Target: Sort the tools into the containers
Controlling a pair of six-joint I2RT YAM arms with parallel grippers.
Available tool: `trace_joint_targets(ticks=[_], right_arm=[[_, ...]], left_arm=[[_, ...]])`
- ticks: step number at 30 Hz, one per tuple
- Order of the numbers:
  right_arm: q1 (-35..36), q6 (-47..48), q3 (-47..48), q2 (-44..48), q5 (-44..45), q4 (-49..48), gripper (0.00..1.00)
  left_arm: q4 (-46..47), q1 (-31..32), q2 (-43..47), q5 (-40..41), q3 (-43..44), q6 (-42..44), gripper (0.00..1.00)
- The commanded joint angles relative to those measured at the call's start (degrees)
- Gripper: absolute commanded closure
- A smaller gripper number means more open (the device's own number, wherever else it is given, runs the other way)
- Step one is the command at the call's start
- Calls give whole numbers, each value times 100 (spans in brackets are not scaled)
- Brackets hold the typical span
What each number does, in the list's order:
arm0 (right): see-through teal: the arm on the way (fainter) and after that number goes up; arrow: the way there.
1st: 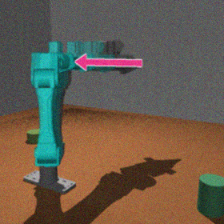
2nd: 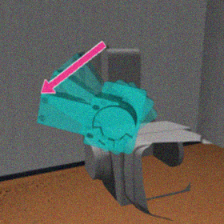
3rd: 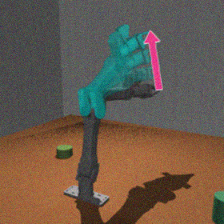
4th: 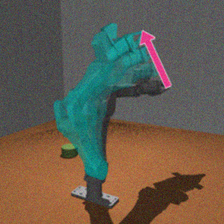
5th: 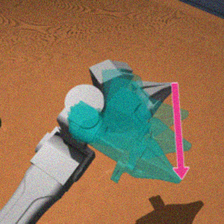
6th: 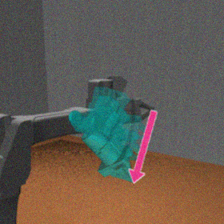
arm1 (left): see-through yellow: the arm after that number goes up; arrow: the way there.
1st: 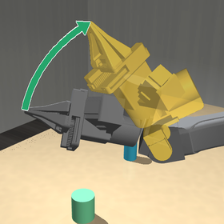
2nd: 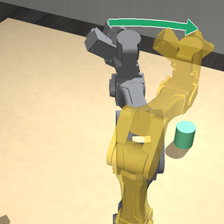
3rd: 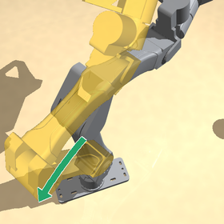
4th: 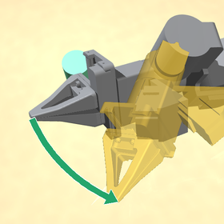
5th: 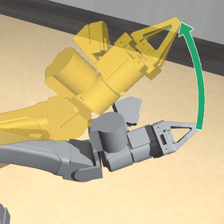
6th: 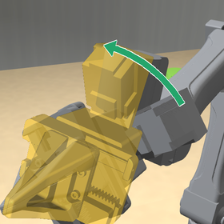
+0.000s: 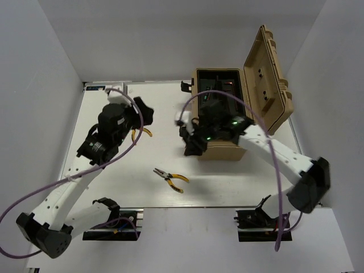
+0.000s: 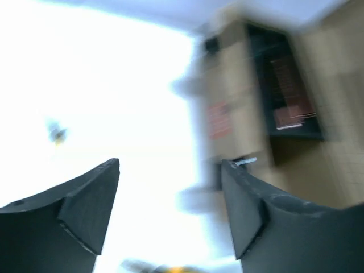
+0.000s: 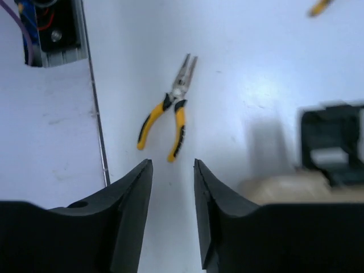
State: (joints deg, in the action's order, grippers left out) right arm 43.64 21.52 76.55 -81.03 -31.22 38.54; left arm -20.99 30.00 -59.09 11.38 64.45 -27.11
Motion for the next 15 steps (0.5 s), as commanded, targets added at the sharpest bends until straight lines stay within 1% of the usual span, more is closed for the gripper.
trace_joint_targets(ticks=[1, 3, 4, 5, 8, 10, 13, 15], right_arm=[[880, 72, 455, -710, 676, 4, 55], [1241, -7, 623, -1176, 1072, -31, 50], [1426, -7, 702, -1456, 1631, -31, 50], [1507, -7, 738, -1720, 1776, -66, 49], [1551, 10, 660, -2074, 2251, -188, 49], [1578, -16, 615, -2292, 2777, -312, 47], [1648, -112, 729, -2539, 3095, -330, 47], [1727, -174, 800, -2794, 3096, -260, 47]], left_arm=[[-1512, -91, -34, 1497, -862, 102, 17], [-1583, -143, 256, 1665, -1213, -48, 17], [-1644, -143, 580, 1779, -1337, -48, 15], [-1645, -143, 722, 1833, -1547, -48, 15], [-1698, -196, 1135, 2079, -1742, -48, 14], [-1759, -196, 1259, 2263, -1821, -48, 14], [-1873, -196, 1382, 2474, -1892, -48, 14], [-1944, -196, 1435, 2649, -1892, -162, 14]])
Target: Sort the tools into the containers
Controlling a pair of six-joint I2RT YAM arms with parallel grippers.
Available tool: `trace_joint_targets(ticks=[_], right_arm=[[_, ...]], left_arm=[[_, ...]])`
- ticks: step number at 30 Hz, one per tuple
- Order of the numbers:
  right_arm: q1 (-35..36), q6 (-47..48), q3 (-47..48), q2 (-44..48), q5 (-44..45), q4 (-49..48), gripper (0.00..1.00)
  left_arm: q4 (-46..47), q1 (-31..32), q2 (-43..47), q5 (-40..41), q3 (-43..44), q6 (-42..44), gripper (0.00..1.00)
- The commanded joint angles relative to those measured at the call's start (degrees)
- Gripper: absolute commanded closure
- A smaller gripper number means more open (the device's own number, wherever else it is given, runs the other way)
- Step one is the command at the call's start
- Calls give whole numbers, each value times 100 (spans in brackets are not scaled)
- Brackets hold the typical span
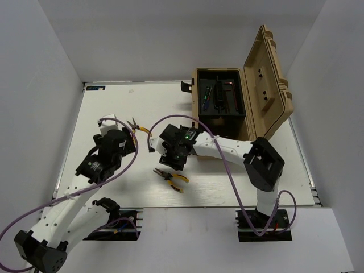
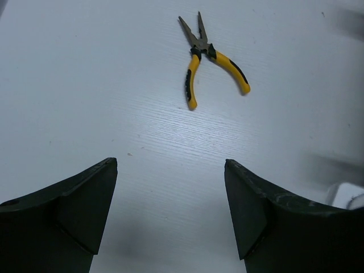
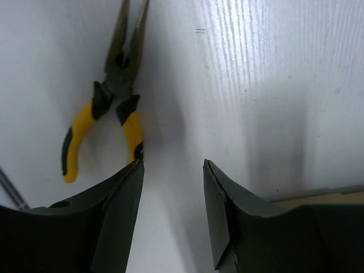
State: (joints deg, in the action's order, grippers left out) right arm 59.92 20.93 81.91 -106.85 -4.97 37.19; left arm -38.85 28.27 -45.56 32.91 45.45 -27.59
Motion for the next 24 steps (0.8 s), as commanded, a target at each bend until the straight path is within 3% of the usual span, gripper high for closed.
trace_joint_targets(ticks=[1, 8, 16, 24], right_arm=[[116, -133, 308, -275, 645, -98, 47], [283, -203, 405, -688, 350, 104, 47], [397, -150, 326, -706, 163, 183, 50], [450, -317, 387, -293, 216, 227, 52]], left_arm=[[-245, -23, 161, 558, 8, -115, 14], [-369, -23, 679, 744, -168, -238, 12], [-369, -23, 627, 744, -168, -238, 12], [-369, -23, 627, 744, -168, -238, 12]])
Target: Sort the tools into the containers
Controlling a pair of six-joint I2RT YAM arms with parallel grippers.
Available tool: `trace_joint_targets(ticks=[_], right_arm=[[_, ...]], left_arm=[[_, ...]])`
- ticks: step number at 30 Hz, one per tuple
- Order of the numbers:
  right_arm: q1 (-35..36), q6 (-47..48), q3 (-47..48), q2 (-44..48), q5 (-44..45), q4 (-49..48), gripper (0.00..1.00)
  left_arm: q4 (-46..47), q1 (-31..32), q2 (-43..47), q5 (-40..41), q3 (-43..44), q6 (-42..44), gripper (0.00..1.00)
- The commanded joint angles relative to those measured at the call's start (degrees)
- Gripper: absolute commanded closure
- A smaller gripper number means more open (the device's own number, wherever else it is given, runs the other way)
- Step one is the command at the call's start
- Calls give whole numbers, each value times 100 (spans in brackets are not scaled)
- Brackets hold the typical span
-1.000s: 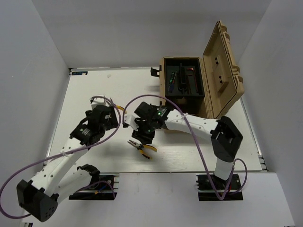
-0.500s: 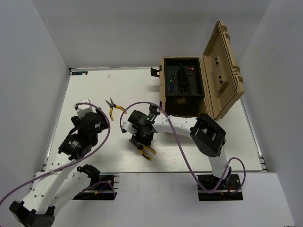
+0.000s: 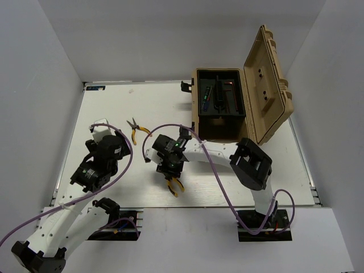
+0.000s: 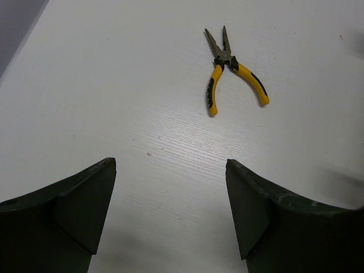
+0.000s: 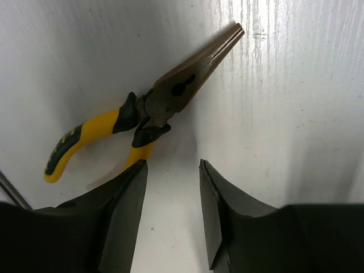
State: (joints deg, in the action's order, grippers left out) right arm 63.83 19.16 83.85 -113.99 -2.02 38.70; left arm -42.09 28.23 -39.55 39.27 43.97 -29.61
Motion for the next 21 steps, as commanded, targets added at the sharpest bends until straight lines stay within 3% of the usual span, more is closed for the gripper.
trace_joint_targets(ticks=[1, 7, 21], right_arm=[[94, -210, 167, 483, -88, 77, 53], [165, -536, 43, 492, -246, 68, 58], [208, -729, -334, 9, -123, -126, 60]], left_arm=[[-45, -19, 26, 108, -20, -37, 12], [-45, -19, 26, 108, -72, -37, 12], [7, -19, 26, -50, -72, -37, 12]])
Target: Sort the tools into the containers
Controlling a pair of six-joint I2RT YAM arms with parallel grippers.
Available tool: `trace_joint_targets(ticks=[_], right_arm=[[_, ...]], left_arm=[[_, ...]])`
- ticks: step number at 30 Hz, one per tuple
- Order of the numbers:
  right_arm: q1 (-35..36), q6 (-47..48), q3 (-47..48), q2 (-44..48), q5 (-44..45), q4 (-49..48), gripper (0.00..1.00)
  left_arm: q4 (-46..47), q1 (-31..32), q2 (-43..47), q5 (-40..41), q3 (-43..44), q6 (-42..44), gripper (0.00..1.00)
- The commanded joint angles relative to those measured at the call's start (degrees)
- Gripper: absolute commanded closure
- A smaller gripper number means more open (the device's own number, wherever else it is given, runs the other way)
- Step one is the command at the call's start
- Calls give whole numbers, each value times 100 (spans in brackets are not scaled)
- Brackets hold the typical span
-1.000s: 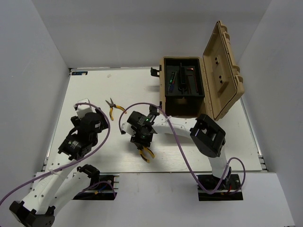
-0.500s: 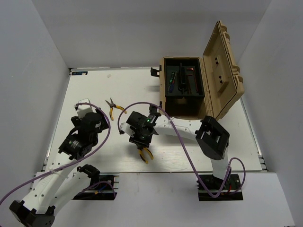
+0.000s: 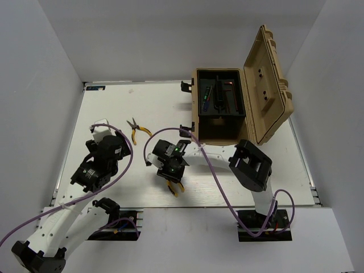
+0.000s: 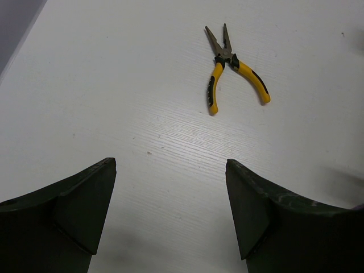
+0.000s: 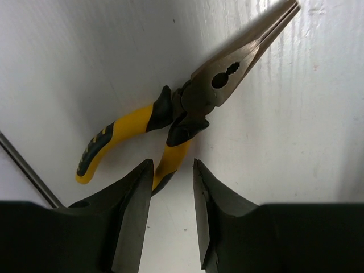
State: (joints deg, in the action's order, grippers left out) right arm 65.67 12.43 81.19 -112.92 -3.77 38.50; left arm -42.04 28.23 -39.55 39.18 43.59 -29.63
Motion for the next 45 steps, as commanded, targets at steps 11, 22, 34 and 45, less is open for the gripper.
trace_joint_targets(ticks=[11, 22, 34, 45], right_arm=[[34, -30, -138, -309, -63, -123, 100], [-151, 568, 626, 1508, -790, 841, 100], [-256, 1366, 1357, 2801, 2514, 775, 100], [-1486, 2720, -243, 3865, 3576, -1027, 100]], left_arm=[[170, -19, -262, -261, -88, 80, 12], [293, -195, -1318, -1201, -88, -209, 13], [1198, -678, -2521, -2248, 421, -694, 18], [1673, -1460, -4762, -3196, 1291, -52, 24]])
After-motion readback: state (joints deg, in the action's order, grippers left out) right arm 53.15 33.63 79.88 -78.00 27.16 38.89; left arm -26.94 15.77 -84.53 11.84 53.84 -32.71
